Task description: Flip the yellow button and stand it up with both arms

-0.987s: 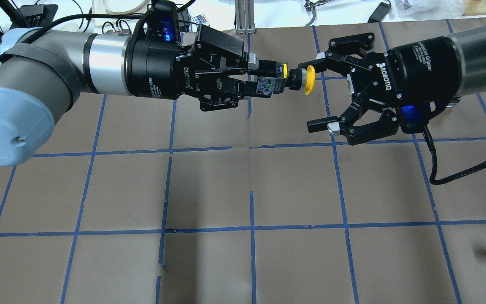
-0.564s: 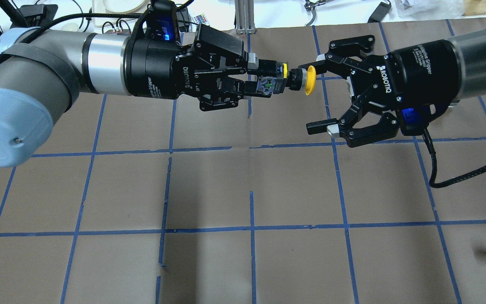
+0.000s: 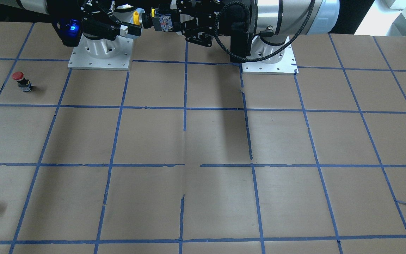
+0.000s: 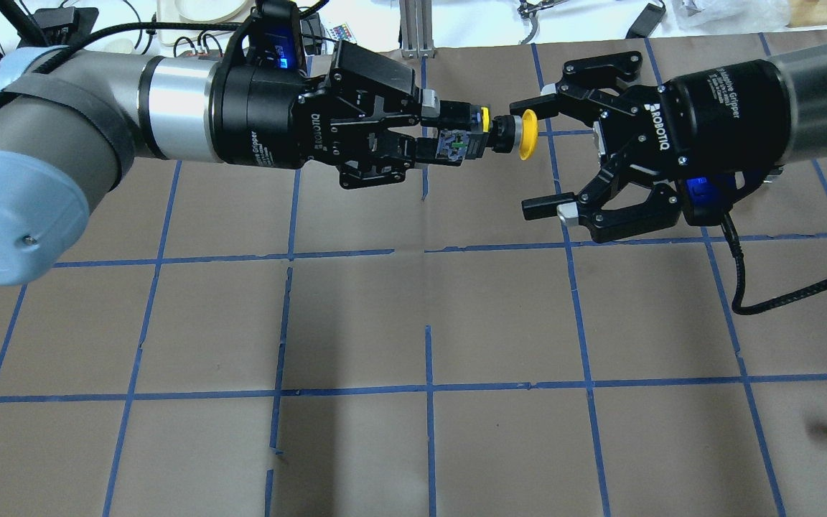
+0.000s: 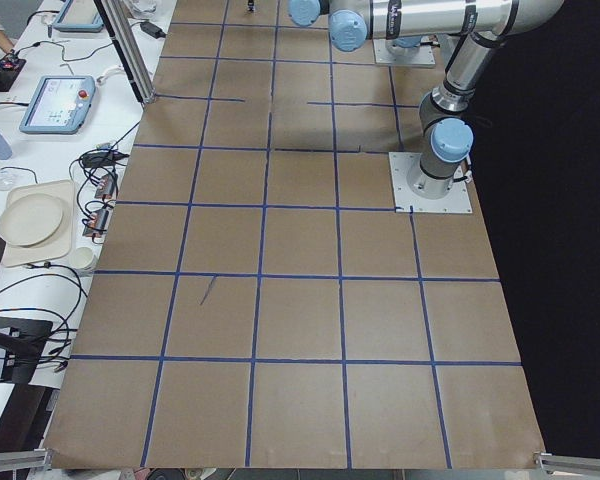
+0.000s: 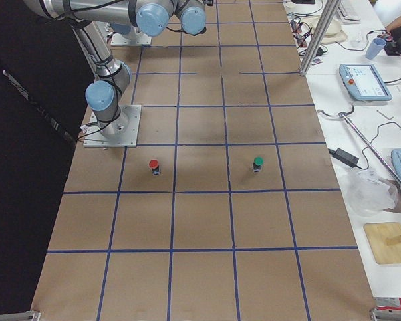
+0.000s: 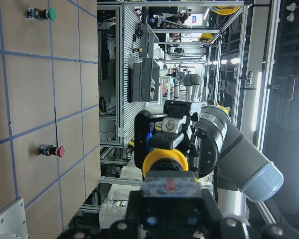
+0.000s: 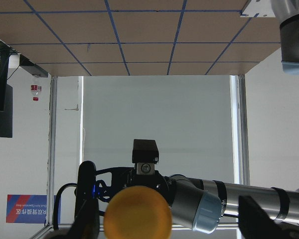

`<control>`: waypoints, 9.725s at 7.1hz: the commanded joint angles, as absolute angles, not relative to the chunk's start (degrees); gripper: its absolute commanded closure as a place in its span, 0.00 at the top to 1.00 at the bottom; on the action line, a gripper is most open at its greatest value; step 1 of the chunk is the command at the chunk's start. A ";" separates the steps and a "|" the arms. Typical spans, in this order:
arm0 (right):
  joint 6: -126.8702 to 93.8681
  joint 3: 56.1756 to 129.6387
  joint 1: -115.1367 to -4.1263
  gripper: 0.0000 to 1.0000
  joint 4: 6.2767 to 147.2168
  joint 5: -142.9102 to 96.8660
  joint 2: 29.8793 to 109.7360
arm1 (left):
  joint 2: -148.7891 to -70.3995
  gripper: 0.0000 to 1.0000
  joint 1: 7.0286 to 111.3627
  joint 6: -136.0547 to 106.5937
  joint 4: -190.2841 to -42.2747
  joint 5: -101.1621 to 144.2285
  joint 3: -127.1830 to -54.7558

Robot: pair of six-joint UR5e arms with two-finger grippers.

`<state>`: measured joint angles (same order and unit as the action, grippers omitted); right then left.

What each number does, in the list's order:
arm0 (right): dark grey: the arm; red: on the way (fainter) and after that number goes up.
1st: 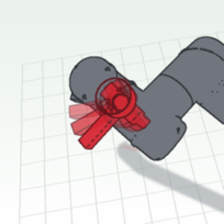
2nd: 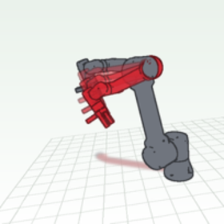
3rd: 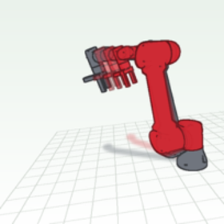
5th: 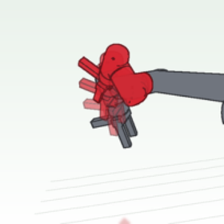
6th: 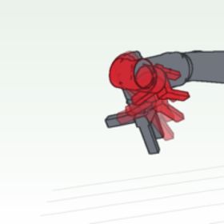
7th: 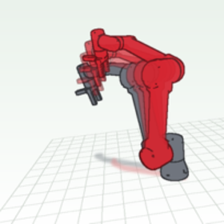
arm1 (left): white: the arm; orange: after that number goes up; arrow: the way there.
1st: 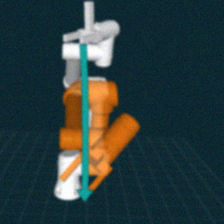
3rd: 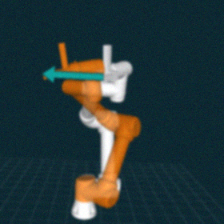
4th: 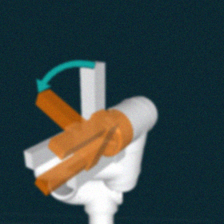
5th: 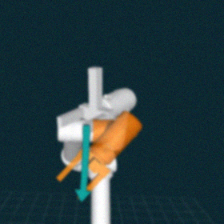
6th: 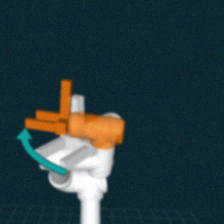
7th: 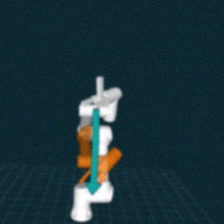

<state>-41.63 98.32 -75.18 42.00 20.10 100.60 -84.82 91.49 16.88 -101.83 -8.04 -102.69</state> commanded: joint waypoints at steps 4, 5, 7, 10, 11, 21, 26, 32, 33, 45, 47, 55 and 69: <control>-41.40 98.26 -75.15 0.22 42.10 19.60 100.55 | -84.02 0.02 91.49 16.53 -101.95 -8.35 -102.83; -41.40 98.26 -75.06 0.20 42.10 19.60 100.55 | -84.11 0.02 91.41 16.44 -101.95 -8.35 -102.83; -41.48 97.74 -75.06 0.19 42.10 19.60 100.55 | -84.11 0.19 91.41 16.78 -101.87 -8.79 -102.83; -41.48 97.30 -75.06 0.18 42.10 19.51 100.46 | -84.11 1.00 91.41 14.07 -101.69 -8.79 -102.57; -41.57 97.29 -75.06 0.17 42.10 19.51 100.37 | -84.11 1.00 91.41 14.06 -101.69 -8.79 -102.48; -2.62 96.33 -70.49 0.09 68.79 71.92 97.21 | -97.37 1.00 99.99 0.53 -84.90 -89.39 -82.38; 47.37 102.01 -65.57 0.08 88.43 88.31 97.03 | -96.06 1.00 93.51 -10.76 -89.74 -90.29 -85.70; 102.95 114.52 -50.89 0.08 113.62 80.87 94.50 | -95.53 1.00 96.50 -10.63 -89.21 -90.70 -85.35; 111.01 114.52 -50.71 0.08 118.25 80.77 90.83 | -95.54 1.00 96.50 -10.63 -89.21 -90.70 -85.52; 138.87 114.70 -42.10 0.32 123.75 74.18 77.00 | -97.38 1.00 95.63 -8.70 -86.84 -90.79 -84.81; 138.60 114.70 -42.10 0.38 123.40 74.18 76.64 | -97.38 1.00 95.54 -8.70 -86.84 -89.91 -84.29; 118.23 114.43 -42.10 0.99 122.61 76.63 81.79 | -97.29 1.00 95.45 -8.61 -86.84 -90.00 -84.29; -7.12 97.13 -92.10 1.00 83.76 87.98 101.87 | -97.91 1.00 94.92 -8.70 -87.62 -90.35 -82.45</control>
<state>-5.86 98.27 -89.14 84.03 88.21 101.95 -97.41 94.97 -8.67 -87.38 -90.33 -82.87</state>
